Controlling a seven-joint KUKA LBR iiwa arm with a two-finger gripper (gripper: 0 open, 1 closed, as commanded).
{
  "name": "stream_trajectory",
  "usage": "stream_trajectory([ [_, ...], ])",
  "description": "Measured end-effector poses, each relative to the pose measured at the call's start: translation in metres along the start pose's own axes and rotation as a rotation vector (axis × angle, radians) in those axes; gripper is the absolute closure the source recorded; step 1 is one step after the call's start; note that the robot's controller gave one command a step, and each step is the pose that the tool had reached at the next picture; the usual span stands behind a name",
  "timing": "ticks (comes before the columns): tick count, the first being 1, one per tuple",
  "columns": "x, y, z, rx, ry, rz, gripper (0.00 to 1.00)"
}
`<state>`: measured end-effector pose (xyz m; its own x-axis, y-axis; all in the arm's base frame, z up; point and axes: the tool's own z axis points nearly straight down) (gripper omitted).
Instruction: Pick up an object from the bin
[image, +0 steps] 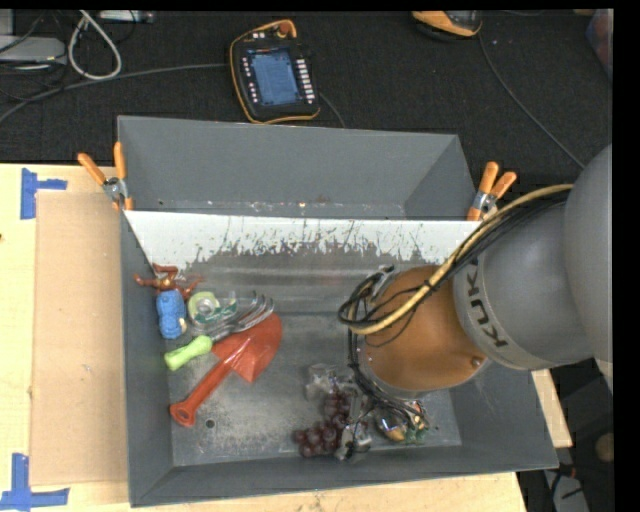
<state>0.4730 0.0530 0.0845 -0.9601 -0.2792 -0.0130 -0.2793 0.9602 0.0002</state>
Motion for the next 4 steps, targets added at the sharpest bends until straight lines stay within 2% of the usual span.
stream_trajectory([
  [1,0.002,-0.016,-0.099,-0.001,0.012,0.017,0.00],
  [2,-0.004,-0.008,-0.028,0.000,0.005,0.018,0.00],
  [3,-0.010,-0.003,-0.025,0.000,0.003,0.014,0.00],
  [4,0.009,-0.018,0.011,-0.003,0.013,0.056,1.00],
])
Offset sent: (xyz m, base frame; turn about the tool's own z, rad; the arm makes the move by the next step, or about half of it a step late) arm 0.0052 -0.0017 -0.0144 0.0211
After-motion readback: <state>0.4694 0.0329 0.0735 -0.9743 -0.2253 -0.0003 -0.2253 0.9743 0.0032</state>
